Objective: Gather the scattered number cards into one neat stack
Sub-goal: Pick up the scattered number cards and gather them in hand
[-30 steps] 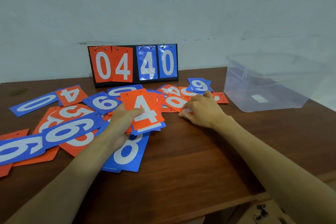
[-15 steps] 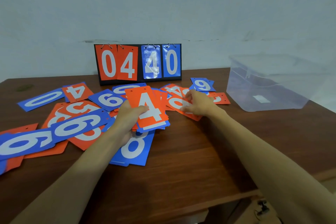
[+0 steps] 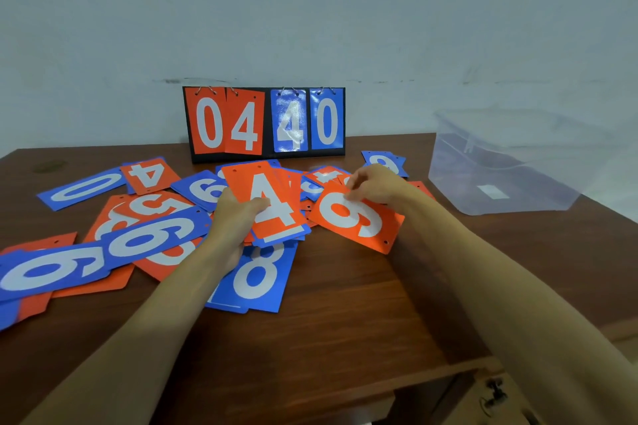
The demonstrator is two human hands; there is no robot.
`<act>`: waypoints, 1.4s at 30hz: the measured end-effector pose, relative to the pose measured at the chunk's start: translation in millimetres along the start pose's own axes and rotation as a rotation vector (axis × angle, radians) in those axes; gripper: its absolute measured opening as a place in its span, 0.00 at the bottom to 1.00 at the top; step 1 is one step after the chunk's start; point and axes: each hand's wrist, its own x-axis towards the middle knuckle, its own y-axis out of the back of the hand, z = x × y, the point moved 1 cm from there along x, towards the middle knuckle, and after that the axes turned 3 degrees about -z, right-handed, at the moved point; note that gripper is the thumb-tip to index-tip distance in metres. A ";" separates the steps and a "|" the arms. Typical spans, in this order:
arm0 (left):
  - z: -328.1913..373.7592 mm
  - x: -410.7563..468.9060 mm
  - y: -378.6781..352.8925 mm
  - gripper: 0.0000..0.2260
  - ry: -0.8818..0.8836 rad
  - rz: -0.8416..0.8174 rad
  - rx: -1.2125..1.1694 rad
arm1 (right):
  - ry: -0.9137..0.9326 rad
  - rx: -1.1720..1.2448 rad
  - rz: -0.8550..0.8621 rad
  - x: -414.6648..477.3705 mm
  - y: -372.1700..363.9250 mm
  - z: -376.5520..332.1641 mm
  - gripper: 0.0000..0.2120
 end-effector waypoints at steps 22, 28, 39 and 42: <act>6.8 -4.7 -0.3 0.21 0.091 -0.060 -0.050 | 0.355 -0.020 0.252 -19.0 -22.8 -8.8 0.07; 4.6 -5.0 -8.6 0.12 0.102 -0.082 -0.073 | -0.064 -0.452 0.237 21.0 -5.4 31.0 0.32; 2.4 -7.8 -10.1 0.17 0.038 -0.046 0.007 | 0.165 -0.478 0.482 0.4 -9.8 16.9 0.14; 3.7 -5.7 -8.1 0.17 0.086 -0.021 -0.036 | 0.283 -0.058 0.607 -17.3 -11.3 9.9 0.12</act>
